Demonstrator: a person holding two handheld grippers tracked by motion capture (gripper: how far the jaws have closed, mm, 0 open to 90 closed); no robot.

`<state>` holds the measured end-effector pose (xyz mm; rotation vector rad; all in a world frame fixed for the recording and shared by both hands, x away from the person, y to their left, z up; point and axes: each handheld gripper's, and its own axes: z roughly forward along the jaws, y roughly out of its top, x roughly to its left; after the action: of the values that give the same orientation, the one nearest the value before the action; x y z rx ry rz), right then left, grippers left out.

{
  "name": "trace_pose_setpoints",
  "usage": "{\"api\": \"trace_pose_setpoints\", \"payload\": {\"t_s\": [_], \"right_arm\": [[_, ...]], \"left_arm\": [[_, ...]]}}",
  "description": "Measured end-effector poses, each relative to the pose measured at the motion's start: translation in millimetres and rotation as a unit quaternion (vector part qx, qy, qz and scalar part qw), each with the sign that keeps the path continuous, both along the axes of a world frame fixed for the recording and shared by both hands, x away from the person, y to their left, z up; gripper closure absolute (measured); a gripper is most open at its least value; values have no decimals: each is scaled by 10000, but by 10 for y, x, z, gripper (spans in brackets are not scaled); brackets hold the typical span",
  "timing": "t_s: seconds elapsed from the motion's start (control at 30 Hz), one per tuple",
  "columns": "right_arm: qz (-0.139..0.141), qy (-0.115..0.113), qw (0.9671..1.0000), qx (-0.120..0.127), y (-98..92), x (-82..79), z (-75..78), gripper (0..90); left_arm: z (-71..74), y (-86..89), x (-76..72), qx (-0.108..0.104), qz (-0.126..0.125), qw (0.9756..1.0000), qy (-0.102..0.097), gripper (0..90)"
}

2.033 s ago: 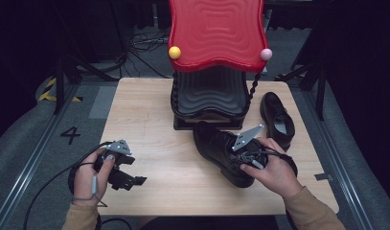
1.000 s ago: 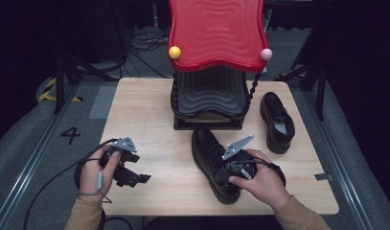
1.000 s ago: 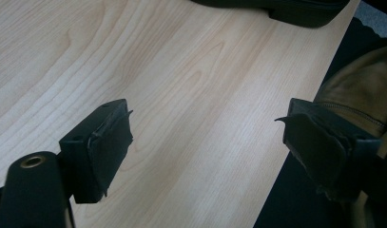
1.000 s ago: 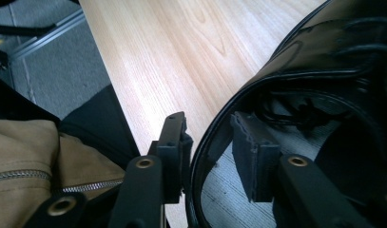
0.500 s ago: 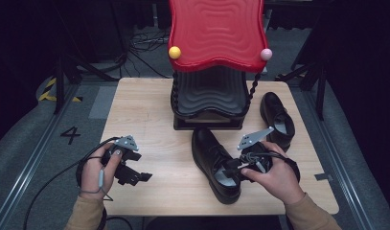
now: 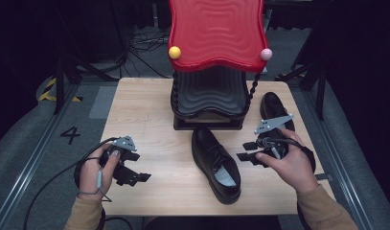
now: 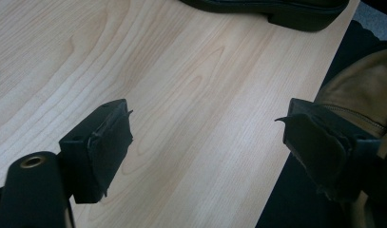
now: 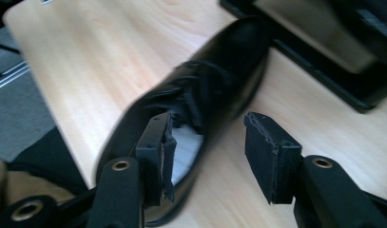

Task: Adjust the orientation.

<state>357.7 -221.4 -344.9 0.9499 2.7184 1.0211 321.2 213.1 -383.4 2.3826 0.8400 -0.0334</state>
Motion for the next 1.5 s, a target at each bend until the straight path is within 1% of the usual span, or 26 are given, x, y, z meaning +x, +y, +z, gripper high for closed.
{"api": "trace_pose_setpoints", "payload": {"t_s": [0.07,0.1,0.13,0.2,0.23,0.27,0.33,0.4,0.43,0.53,0.57,0.6,0.67,0.7,0.73,0.8,0.93,0.97,1.0,1.03,1.07,1.17,1.2,1.27,1.43,1.5], "right_arm": [[-119,-21,9999,-41,-74,68,14,513],[-119,-21,9999,-41,-74,68,14,513],[-231,-54,9997,-67,-141,132,18,509],[-349,-55,9993,-86,-210,200,14,505],[-349,-55,9993,-86,-210,200,14,505],[-411,-55,9991,-107,-242,232,6,502],[-599,-72,9978,-262,-338,332,-42,492],[-626,-42,9976,-298,-359,356,-60,487],[-674,-15,9969,-404,-406,407,-100,482],[-856,10,9948,-553,-520,498,-159,479],[-940,0,9937,-613,-585,542,-183,476],[-1018,16,9928,-634,-624,566,-199,476],[-1060,-3,9921,-663,-663,592,-217,475],[-1149,15,9906,-737,-729,639,-257,475],[-1206,21,9896,-790,-756,657,-274,473],[-1278,-46,9879,-882,-810,695,-301,470],[-1423,-51,9852,-956,-896,759,-349,466],[-1465,-72,9840,-1009,-923,783,-366,465],[-1465,-72,9840,-1009,-923,783,-366,465],[-1529,-78,9824,-1066,-965,823,-391,460],[-1529,-78,9824,-1066,-965,823,-391,460],[-1609,-7,9805,-1128,-1021,889,-441,455],[-1632,70,9798,-1154,-1044,928,-481,453],[-1645,100,9793,-1176,-1054,949,-504,453],[-1640,365,9775,-1273,-1091,1055,-644,446],[-1652,420,9764,-1327,-1104,1082,-690,446]], "left_arm": [[-6,-3,0,-12,21,10000,8,170],[-6,-3,0,-12,21,10000,8,170],[-6,-4,-2,5,17,10000,18,170],[-7,-3,-5,4,0,10000,19,170],[-7,-3,-5,4,0,10000,19,170],[-6,-1,-8,11,7,10000,35,170],[-8,2,-11,-2,24,10000,24,170],[-10,6,-13,-5,35,10000,33,170],[-11,6,-13,2,41,10000,33,170],[-10,6,-16,7,38,10000,31,170],[-10,5,-16,17,39,10000,26,170],[-13,6,-17,6,42,10000,49,170],[-16,5,-16,6,45,10000,49,170],[-21,2,-12,13,32,10000,64,170],[-22,0,-11,16,15,10000,69,170],[-21,-6,-12,24,11,10000,62,170],[-20,-13,-14,11,-15,10000,78,170],[-20,-10,-14,15,-13,10000,72,170],[-20,-10,-14,15,-13,10000,72,170],[-20,-4,-14,28,4,10000,66,170],[-20,-4,-14,28,4,10000,66,170],[-21,-2,-14,8,-2,10000,62,170],[-21,-1,-12,10,-12,10000,67,170],[-22,0,-12,12,-7,10000,74,171],[-25,5,-12,29,9,10000,61,171],[-28,7,-10,8,-4,10000,89,170]]}}
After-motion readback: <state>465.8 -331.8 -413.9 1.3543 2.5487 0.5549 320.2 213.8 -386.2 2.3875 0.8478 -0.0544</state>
